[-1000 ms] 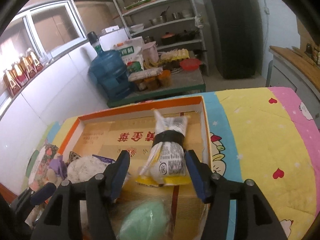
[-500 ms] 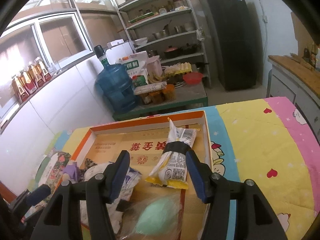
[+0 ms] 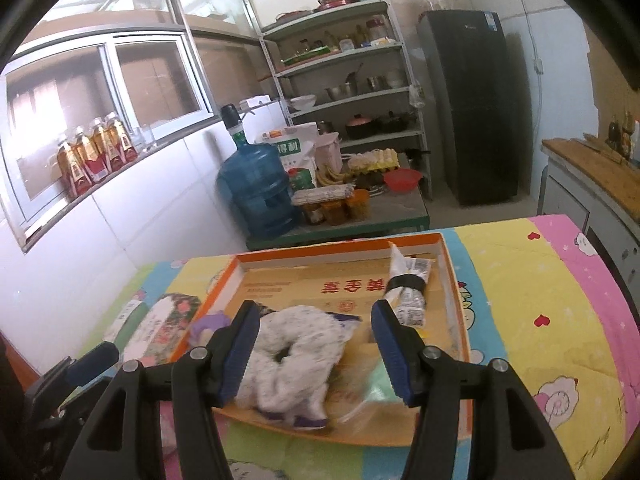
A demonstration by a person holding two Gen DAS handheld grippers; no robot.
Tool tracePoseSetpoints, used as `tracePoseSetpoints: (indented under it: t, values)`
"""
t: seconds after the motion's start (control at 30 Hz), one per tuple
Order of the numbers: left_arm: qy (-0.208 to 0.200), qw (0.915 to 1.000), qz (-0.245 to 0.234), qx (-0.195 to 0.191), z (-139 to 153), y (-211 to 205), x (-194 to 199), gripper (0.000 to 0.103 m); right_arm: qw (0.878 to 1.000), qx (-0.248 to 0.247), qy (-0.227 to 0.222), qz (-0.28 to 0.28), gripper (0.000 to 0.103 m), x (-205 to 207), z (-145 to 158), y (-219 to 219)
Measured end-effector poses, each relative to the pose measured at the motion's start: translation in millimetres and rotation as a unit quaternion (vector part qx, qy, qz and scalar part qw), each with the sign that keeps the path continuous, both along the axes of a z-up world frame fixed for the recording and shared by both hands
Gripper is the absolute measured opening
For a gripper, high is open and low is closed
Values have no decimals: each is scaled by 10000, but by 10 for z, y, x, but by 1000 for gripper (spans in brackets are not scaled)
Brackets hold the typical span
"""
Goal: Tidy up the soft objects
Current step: 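Raise both open grippers out of the box and back over the mat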
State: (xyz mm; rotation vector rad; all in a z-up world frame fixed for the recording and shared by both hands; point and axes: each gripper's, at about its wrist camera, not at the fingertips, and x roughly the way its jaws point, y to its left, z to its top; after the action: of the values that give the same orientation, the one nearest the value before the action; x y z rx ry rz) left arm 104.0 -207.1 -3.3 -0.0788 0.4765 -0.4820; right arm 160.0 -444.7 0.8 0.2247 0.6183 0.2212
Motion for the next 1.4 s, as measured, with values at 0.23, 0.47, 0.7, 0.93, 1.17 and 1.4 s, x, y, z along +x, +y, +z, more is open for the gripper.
tracePoseSetpoints:
  t: [0.23, 0.47, 0.7, 0.93, 1.17, 1.4]
  values:
    - [-219, 9995, 210, 41, 86, 271, -205, 52, 9995, -171, -201, -185, 58, -276, 163, 202]
    - [-326, 9984, 454, -16, 125, 621, -340, 52, 9987, -338, -321, -187, 58, -562, 258, 491]
    - [-279, 9968, 726, -166, 103, 1058, -442, 52, 9977, -489, -465, 13, 58, -805, 297, 911]
    - [-252, 9944, 992, -251, 90, 1489, -541, 52, 9972, -515, -478, 244, 58, -931, 219, 1322]
    - [-357, 9903, 1324, -238, 91, 1883, -657, 52, 9970, -449, -486, 403, 58, -1012, 178, 1613]
    - [-349, 9873, 1523, -285, 51, 2152, -736, 52, 9957, -540, -470, 582, 58, -1075, 148, 1903]
